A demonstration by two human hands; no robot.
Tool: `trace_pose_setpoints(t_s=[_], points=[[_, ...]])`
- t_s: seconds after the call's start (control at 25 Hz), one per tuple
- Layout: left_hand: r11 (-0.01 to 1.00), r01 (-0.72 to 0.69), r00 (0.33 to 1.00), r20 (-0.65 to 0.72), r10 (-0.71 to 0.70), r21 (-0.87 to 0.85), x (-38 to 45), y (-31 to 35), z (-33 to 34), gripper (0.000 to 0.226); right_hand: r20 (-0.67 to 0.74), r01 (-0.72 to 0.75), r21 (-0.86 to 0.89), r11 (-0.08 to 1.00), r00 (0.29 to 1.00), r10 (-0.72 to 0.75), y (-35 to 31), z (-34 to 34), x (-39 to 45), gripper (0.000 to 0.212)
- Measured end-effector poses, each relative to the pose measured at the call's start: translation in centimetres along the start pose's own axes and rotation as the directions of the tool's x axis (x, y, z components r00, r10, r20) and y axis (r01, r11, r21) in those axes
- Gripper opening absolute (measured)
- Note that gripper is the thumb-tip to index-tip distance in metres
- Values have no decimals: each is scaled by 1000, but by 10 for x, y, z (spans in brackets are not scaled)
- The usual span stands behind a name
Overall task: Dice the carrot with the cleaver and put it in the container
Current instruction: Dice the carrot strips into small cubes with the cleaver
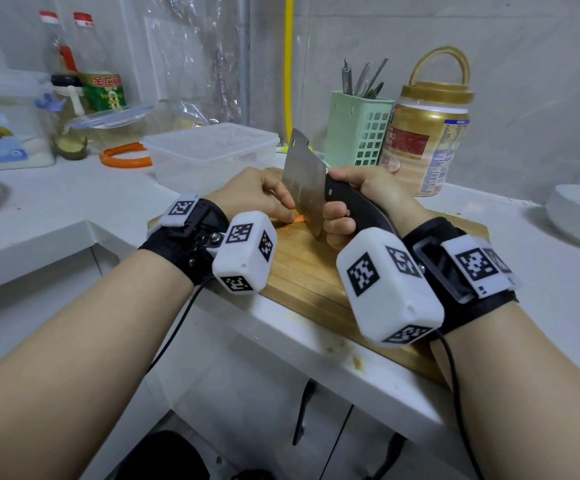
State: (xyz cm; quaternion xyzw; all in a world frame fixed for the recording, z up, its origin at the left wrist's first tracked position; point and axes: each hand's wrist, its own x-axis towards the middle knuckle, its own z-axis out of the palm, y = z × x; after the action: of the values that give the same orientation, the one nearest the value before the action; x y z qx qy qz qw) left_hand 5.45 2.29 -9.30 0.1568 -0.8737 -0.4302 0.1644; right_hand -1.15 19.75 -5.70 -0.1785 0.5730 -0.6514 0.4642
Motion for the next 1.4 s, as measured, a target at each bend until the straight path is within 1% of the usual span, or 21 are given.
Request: trace_pose_setpoints(t_s=[0.12, 0.24, 0.32, 0.4, 0.48, 0.72, 0.88, 1.0, 1.24, 1.4], points=[[1000, -25, 1000, 20, 24, 16, 3, 0, 0, 22, 20, 21, 72, 997, 1000, -22, -2, -6, -4, 32], [1000, -25, 999, 25, 25, 8, 5, -2, 0, 26, 43, 39, 85, 996, 998, -43, -1, -7, -7, 37], [1000, -29, 999, 21, 29, 11, 6, -4, 0, 29, 71, 59, 105, 993, 995, -67, 1, -6, -7, 46], [999, -32, 999, 14, 32, -2, 6, -6, 0, 31, 103, 66, 111, 992, 992, -77, 3, -5, -6, 63], [999, -37, 999, 12, 38, -25, 5, -8, 0, 32, 118, 56, 96, 994, 991, -68, 4, -2, -5, 68], [998, -10, 1000, 24, 12, -67, 5, -8, 0, 33, 77, 42, 72, 997, 996, -47, 4, 1, -8, 55], [997, -11, 999, 39, 14, -76, 7, -9, 0, 33, 65, 24, 27, 999, 998, -25, 4, 4, -7, 40], [998, -8, 1000, 30, 10, -70, 8, -10, 0, 33, 62, 6, 42, 999, 998, -9, 3, 2, -5, 39], [999, -20, 999, 26, 21, -50, 10, -10, -1, 30, 25, 0, 11, 1000, 1000, 0, 2, 3, -4, 37], [1000, -16, 1000, -11, 16, -10, 11, -11, 1, 30, 50, 1, 24, 1000, 999, -2, 0, -6, -7, 39]])
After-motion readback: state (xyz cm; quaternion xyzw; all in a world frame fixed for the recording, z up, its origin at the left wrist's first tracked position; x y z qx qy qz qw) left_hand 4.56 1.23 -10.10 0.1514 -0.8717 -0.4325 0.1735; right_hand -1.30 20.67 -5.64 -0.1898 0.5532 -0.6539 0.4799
